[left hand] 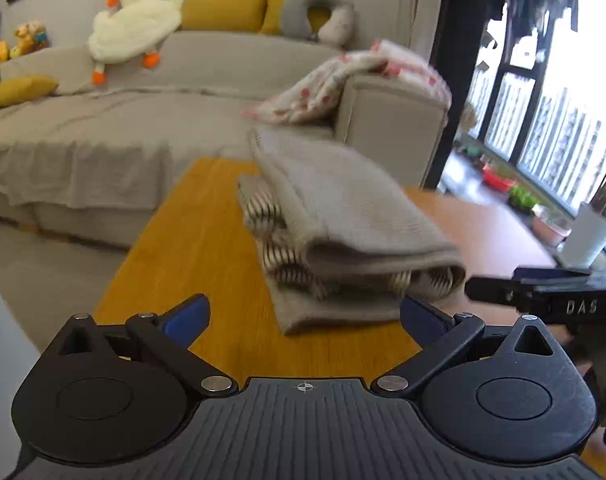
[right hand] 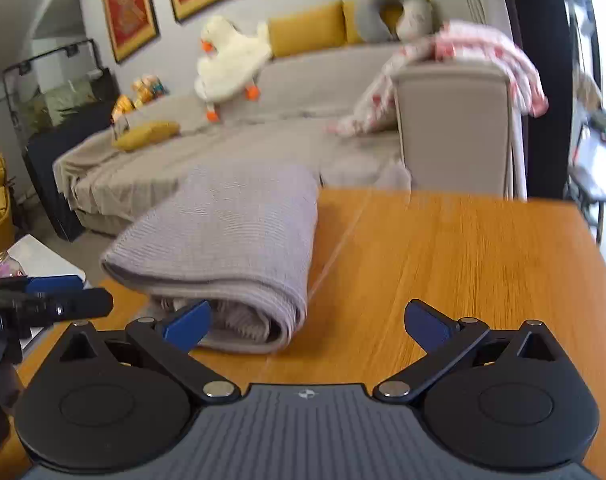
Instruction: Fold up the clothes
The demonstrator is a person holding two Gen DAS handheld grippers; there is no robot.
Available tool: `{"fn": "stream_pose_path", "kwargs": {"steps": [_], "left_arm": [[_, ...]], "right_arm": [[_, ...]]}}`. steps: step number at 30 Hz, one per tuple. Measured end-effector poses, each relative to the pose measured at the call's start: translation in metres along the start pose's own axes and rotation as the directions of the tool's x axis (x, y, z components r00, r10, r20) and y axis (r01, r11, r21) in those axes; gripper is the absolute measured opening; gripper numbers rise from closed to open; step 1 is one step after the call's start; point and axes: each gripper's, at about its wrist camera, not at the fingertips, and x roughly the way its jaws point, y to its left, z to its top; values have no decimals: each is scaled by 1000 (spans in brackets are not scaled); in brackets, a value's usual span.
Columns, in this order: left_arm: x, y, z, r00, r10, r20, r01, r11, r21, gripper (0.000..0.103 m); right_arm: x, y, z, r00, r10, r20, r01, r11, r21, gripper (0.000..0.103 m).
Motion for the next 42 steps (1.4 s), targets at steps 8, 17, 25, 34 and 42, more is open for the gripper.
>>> {"fn": "stream_pose_path", "kwargs": {"steps": [8, 17, 25, 34, 42], "left_arm": [[11, -15, -25, 986, 163, -31, -165, 985, -50, 103], [15, -33, -26, 959, 281, -26, -282, 959, -32, 103], [18, -32, -26, 960, 279, -25, -280, 960, -34, 103], [20, -30, -25, 961, 277, -25, -278, 960, -35, 103], [20, -30, -25, 961, 277, -25, -277, 960, -36, 103]], "right_arm": [[-6, 8, -22, 995, -92, -35, 88, 991, -98, 103], [6, 1, -30, 984, -166, -59, 158, 980, -125, 103], [6, 1, -33, 984, -166, -59, 158, 980, -124, 103], [5, 1, -33, 984, -166, -58, 158, 980, -124, 103], [5, 1, -33, 984, -166, -58, 158, 980, -124, 103]]}}
